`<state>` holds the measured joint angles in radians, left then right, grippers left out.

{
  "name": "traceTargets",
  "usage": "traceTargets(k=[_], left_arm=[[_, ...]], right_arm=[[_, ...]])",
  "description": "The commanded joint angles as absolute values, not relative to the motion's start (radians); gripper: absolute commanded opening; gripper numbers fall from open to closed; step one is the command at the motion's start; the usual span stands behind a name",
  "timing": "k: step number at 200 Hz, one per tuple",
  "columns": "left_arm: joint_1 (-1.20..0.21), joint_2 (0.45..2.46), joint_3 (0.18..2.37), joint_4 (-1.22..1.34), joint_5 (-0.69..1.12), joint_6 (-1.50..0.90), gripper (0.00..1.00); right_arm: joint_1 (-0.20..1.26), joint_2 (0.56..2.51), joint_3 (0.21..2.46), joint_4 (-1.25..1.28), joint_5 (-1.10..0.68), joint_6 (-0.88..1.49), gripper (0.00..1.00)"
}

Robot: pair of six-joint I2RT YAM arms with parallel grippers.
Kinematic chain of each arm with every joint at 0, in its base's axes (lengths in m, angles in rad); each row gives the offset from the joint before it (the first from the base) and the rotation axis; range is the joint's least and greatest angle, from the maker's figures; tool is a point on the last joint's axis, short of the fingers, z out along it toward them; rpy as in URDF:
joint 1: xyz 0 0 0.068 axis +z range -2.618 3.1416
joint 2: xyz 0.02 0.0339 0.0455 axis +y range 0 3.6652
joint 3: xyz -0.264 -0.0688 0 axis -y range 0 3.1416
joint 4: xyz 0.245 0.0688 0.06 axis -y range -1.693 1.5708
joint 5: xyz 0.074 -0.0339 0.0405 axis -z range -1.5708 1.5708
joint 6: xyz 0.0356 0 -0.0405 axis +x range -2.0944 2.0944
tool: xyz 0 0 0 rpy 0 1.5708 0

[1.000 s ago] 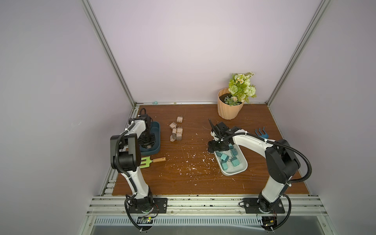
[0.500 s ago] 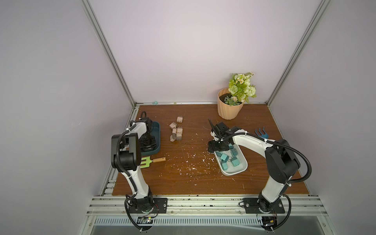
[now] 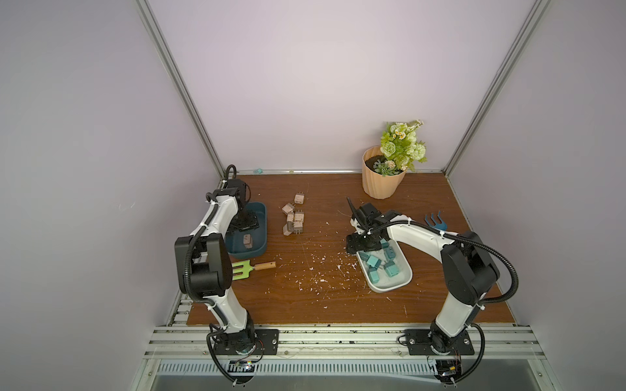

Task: Place the plugs by color into the storage box
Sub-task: Pick up the plug from the center of the board.

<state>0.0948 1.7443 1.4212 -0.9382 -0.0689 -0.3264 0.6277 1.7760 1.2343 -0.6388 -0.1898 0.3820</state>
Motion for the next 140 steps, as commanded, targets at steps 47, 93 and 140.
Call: traceTargets(k=[47,93,140], left_arm=[[-0.215,1.857,1.614,-0.971,-0.009,-0.435,0.87],[-0.339,2.062,1.796,-0.969,0.025,-0.460,0.89],[-0.357,2.142,1.839,-0.968,0.021,-0.494,0.79]], right_arm=[[0.648,1.835,1.281,-0.658,-0.203,0.380,0.80],[0.652,1.830,1.266,-0.658,-0.196,0.385,0.80],[0.652,1.804,1.232,-0.656,-0.178,0.397,0.80]])
